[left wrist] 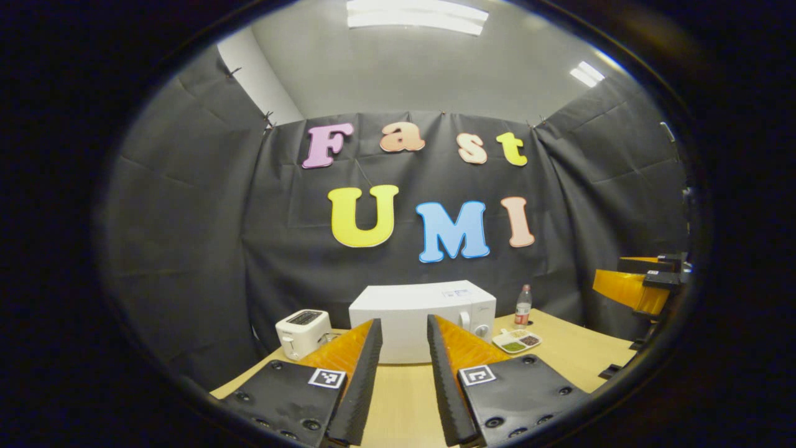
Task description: Open the microwave oven with the left hand, put the food in, and close the microwave oven.
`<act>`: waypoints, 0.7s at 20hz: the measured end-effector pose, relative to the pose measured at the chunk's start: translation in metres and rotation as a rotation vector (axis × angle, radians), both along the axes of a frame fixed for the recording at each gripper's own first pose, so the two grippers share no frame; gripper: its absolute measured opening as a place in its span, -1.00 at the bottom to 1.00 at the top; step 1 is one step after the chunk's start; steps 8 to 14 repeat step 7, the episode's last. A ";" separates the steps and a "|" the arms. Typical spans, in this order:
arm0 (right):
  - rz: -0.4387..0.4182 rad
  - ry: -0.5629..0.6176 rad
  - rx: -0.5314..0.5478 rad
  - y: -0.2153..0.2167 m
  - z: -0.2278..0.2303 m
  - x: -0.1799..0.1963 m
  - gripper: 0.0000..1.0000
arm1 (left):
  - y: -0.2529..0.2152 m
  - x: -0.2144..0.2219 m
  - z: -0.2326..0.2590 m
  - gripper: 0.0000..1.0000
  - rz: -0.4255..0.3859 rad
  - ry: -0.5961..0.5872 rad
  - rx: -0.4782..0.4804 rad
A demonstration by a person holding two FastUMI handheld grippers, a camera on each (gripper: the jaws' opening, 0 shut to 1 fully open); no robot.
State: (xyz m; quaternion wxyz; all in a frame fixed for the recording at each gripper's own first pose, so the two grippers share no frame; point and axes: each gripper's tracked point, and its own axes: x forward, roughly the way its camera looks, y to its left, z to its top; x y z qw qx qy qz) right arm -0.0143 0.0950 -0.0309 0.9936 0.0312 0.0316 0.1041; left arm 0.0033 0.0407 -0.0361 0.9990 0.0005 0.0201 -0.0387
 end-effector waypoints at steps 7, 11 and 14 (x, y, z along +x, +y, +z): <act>0.000 -0.013 -0.003 0.010 0.005 0.002 0.95 | 0.013 0.004 0.007 0.91 0.028 -0.026 0.009; 0.000 -0.013 -0.003 0.010 0.005 0.002 0.95 | 0.013 0.004 0.007 0.91 0.028 -0.026 0.009; 0.000 -0.013 -0.003 0.010 0.005 0.002 0.95 | 0.013 0.004 0.007 0.91 0.028 -0.026 0.009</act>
